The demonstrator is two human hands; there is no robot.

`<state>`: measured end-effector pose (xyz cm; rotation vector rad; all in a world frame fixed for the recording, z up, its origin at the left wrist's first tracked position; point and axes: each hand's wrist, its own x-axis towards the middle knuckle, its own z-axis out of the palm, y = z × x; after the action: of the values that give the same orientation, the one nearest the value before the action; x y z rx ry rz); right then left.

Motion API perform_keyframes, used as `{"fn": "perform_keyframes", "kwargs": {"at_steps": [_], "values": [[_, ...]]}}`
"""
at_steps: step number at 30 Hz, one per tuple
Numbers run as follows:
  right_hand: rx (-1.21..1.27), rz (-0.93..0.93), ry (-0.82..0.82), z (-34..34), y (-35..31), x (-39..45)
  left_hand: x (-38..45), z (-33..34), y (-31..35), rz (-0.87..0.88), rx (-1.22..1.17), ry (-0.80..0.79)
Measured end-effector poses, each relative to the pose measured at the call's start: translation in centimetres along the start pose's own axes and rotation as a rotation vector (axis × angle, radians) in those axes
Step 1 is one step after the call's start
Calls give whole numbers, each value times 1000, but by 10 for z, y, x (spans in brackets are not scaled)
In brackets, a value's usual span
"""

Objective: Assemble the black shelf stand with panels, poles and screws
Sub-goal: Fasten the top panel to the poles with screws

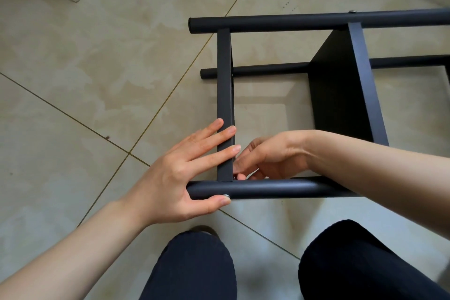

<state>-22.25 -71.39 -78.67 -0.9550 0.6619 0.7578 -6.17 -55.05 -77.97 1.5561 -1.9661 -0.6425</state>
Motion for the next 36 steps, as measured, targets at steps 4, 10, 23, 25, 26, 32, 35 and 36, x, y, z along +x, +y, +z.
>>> {"fn": "perform_keyframes", "kwargs": {"at_steps": [4, 10, 23, 25, 26, 32, 35, 36], "values": [[-41, 10, 34, 0, 0, 2, 0, 0, 0, -6, -8, -5], [-68, -13, 30, 5, -5, -1, 0, 0, 0, -2, 2, -8], [-125, -13, 85, 10, -7, -1, -1, 2, 0, -16, -28, 0], [-113, -18, 57, 7, -8, -5, -1, 2, 0, -16, -31, -1], [-114, -19, 47, 5, -8, -6, -1, 2, 0, -17, -34, 0], [-152, 0, 126, 11, -5, 2, -2, 2, 0, -26, -37, -3], [-116, -35, 91, 8, -6, 0, -2, 2, 0, -25, -36, -5], [-108, -37, 67, 6, -6, -2, -2, 2, 0, -24, -34, -6]]}}
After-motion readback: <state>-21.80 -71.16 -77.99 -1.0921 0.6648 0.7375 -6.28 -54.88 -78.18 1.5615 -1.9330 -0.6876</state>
